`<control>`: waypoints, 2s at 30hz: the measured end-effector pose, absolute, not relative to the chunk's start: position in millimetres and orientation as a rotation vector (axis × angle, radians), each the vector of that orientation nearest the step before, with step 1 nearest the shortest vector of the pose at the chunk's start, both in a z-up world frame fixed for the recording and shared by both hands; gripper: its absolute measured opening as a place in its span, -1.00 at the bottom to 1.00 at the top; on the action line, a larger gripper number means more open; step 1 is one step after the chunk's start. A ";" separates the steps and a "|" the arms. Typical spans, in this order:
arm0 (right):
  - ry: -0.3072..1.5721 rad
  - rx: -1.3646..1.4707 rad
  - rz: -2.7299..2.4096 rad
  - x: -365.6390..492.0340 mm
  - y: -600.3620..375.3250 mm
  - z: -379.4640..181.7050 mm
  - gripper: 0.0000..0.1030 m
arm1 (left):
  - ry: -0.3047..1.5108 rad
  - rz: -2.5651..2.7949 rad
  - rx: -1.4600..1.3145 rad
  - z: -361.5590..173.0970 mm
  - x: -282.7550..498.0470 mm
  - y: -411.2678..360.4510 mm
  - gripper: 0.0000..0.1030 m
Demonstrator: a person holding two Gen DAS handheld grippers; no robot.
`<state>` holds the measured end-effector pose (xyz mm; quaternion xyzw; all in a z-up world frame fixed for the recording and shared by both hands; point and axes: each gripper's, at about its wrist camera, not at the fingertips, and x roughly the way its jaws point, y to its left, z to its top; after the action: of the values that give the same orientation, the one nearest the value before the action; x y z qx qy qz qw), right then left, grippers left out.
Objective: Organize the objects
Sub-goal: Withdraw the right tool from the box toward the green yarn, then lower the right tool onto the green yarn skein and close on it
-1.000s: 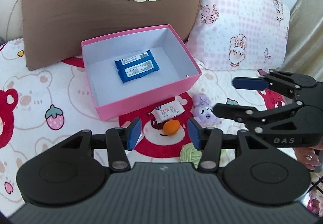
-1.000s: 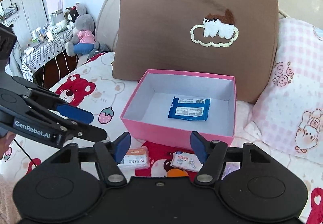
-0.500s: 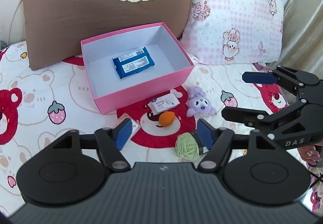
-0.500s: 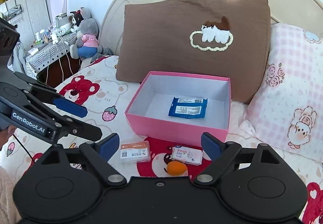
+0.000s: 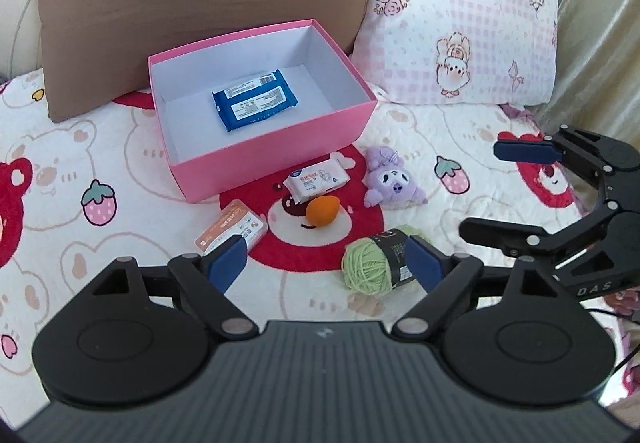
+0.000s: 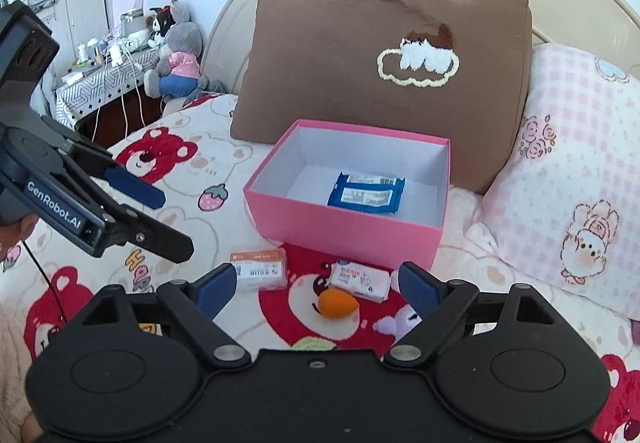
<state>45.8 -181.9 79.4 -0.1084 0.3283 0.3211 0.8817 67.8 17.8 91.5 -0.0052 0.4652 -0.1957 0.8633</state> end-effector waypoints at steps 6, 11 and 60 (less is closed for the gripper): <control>0.740 -0.258 0.685 39.3 -186.9 73.6 0.76 | 1.002 -0.426 0.008 82.7 63.7 15.9 0.70; 0.787 -0.270 0.719 35.4 -190.3 73.0 0.77 | 1.027 -0.449 -0.002 80.2 60.1 17.5 0.92; 0.817 -0.308 0.668 41.9 -188.2 -44.4 0.99 | 1.097 -0.543 -0.158 -31.6 78.1 -4.0 1.00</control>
<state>41.9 -188.2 -44.4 -0.1462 0.3881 0.3173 0.8528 78.1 -4.0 -31.6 -0.0742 0.5143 -0.2546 0.8156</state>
